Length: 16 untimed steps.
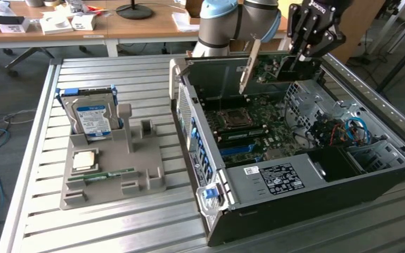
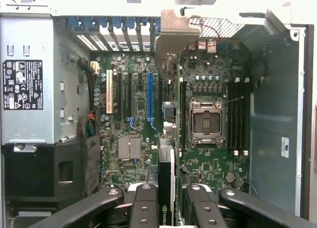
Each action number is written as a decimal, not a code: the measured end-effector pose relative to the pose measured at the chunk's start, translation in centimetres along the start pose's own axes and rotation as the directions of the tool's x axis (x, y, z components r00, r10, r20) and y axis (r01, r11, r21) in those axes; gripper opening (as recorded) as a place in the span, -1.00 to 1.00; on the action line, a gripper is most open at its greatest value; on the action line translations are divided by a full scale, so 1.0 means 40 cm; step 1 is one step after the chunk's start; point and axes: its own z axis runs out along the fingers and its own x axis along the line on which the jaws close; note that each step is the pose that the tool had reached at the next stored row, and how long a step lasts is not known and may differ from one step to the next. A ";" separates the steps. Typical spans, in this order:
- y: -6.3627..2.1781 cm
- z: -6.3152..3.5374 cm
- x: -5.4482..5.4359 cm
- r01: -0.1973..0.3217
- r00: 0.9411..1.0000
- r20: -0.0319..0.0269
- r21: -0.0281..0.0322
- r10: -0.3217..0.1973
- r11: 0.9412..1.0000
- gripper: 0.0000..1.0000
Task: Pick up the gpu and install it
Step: 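Insert the gpu into the slot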
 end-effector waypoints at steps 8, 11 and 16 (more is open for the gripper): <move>0.010 0.014 0.001 0.002 1.000 0.000 0.001 -0.002 1.000 -0.47; 0.010 0.014 0.001 0.002 1.000 0.000 0.000 -0.002 1.000 -0.47; 0.010 0.016 0.001 0.002 1.000 0.000 0.001 -0.002 1.000 -0.47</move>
